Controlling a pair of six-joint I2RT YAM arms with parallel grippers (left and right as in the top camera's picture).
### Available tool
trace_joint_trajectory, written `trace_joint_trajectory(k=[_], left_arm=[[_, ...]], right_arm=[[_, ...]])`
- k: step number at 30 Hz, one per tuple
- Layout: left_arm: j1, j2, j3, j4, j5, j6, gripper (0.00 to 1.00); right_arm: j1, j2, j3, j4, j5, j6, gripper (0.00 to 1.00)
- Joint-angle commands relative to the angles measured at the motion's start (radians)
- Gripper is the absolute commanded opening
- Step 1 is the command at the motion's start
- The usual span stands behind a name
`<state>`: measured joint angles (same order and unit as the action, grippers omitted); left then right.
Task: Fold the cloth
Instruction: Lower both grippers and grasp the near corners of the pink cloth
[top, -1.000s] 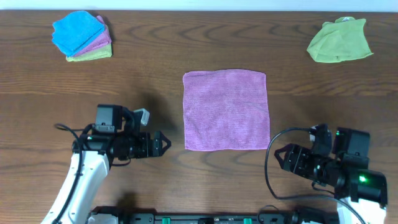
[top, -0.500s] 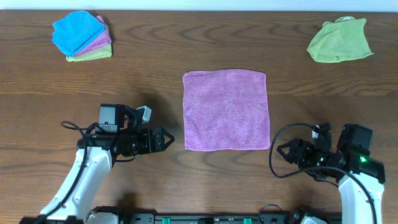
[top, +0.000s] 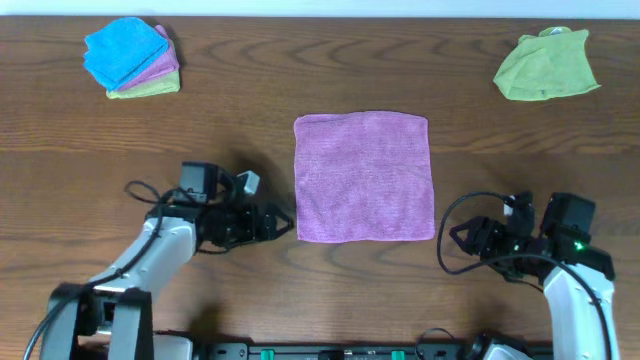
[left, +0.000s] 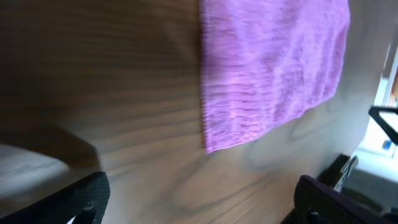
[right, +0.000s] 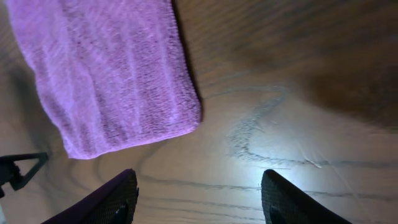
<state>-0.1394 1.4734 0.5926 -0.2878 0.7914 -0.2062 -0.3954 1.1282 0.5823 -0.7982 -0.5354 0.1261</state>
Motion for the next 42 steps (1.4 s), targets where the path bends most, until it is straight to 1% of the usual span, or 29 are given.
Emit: trace_joint_trajectory(k=[1,4,8,12,16,19,21,22,23,27,31,35,39,42], left_arm=[[-0.056,0.019,-0.008,0.034,0.013,-0.049,0.96],[-0.092,0.034,-0.008,0.070,0.005,-0.065,0.95],[-0.119,0.066,-0.008,0.108,-0.017,-0.112,0.95],[-0.156,0.113,-0.008,0.190,-0.018,-0.201,0.95],[-0.206,0.176,-0.008,0.264,-0.040,-0.280,0.96],[-0.235,0.210,-0.008,0.290,-0.039,-0.319,1.00],[-0.243,0.217,-0.008,0.285,-0.030,-0.319,1.00],[-0.243,0.217,-0.008,0.277,-0.020,-0.319,0.95],[-0.243,0.217,-0.008,0.270,-0.011,-0.318,0.95],[-0.240,0.217,-0.008,0.211,-0.005,-0.309,0.94],[-0.240,0.217,-0.008,0.126,-0.005,-0.253,0.94],[-0.240,0.217,-0.008,0.074,-0.006,-0.217,0.94],[-0.240,0.217,-0.008,0.076,-0.052,-0.209,0.95],[-0.240,0.217,-0.008,0.082,-0.096,-0.209,0.94]], right_arm=[[-0.012,0.021,-0.008,0.007,0.037,0.019,0.63],[-0.012,0.042,-0.015,0.035,0.067,0.039,0.63],[-0.012,0.075,-0.030,0.134,0.084,0.063,0.64],[-0.012,0.130,-0.036,0.223,0.102,0.087,0.64],[-0.011,0.240,-0.047,0.286,0.092,0.097,0.60],[-0.011,0.327,-0.053,0.312,0.065,0.079,0.56],[-0.010,0.368,-0.053,0.320,0.040,0.059,0.56],[-0.009,0.388,-0.053,0.321,0.037,0.059,0.56],[-0.006,0.405,-0.053,0.325,0.029,0.059,0.56],[0.021,0.429,-0.054,0.335,-0.019,0.060,0.55],[0.070,0.428,-0.054,0.335,-0.042,0.072,0.56],[0.112,0.428,-0.054,0.335,-0.049,0.080,0.55],[0.153,0.428,-0.054,0.352,-0.049,0.091,0.56],[0.188,0.428,-0.054,0.380,-0.048,0.106,0.56]])
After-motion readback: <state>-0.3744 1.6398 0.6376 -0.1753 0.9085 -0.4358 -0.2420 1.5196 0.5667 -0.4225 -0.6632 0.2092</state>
